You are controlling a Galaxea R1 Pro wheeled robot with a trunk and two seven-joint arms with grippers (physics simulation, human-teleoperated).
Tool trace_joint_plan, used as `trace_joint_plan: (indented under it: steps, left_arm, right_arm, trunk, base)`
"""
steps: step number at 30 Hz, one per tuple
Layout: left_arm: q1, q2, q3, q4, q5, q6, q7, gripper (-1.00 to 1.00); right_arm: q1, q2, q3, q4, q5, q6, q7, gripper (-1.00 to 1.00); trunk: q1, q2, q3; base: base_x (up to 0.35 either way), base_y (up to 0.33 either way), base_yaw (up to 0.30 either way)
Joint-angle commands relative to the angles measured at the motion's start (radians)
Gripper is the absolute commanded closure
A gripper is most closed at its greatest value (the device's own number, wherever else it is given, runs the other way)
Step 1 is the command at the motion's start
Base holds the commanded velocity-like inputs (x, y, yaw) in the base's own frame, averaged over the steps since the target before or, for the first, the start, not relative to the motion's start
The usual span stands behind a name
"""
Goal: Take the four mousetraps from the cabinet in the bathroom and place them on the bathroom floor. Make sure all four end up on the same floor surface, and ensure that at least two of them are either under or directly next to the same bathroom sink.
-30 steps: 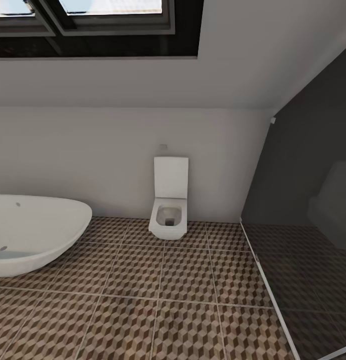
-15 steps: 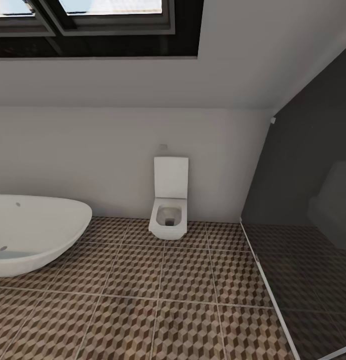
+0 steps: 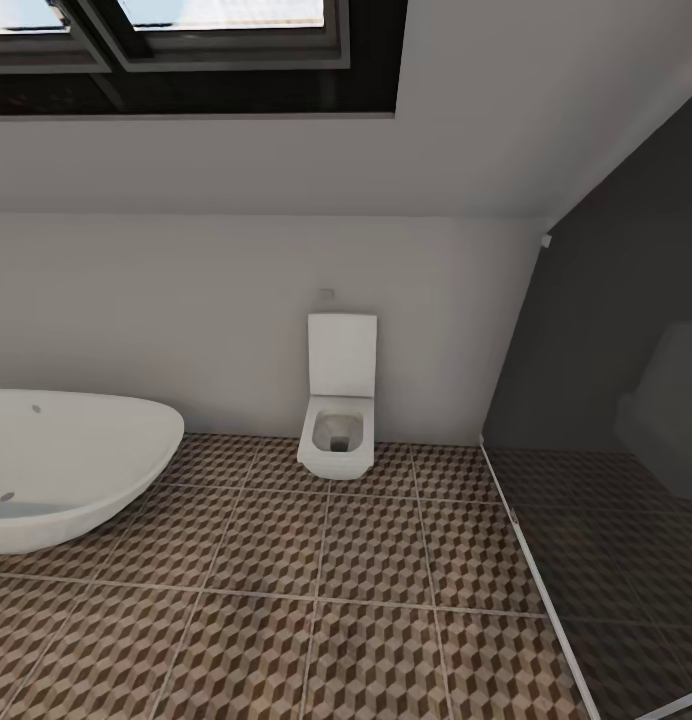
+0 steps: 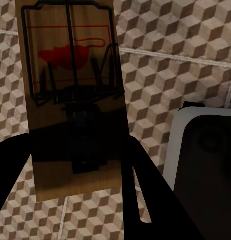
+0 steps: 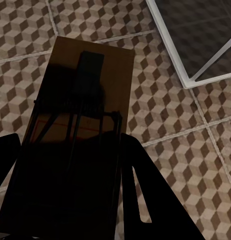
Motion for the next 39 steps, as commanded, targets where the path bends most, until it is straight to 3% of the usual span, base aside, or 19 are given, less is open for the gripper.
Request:
trace_joint_plan:
  steps: [1, 39]
  left_arm:
    - [-0.001, -0.001, -0.007, 0.003, -0.002, -0.003, 0.006, 1.00]
    - [-0.001, -0.001, -0.007, 0.003, -0.002, -0.003, 0.006, 1.00]
  right_arm:
    - [-0.001, 0.000, 0.009, 0.000, -0.002, -0.001, -0.009, 1.00]
    - [-0.001, 0.000, 0.009, 0.000, -0.002, -0.001, -0.009, 1.00]
  trunk:
    - [0.001, -0.002, -0.002]
    - [0.001, -0.002, -0.002]
  base:
    - [0.000, 0.000, 0.000]
    - [0.000, 0.000, 0.000]
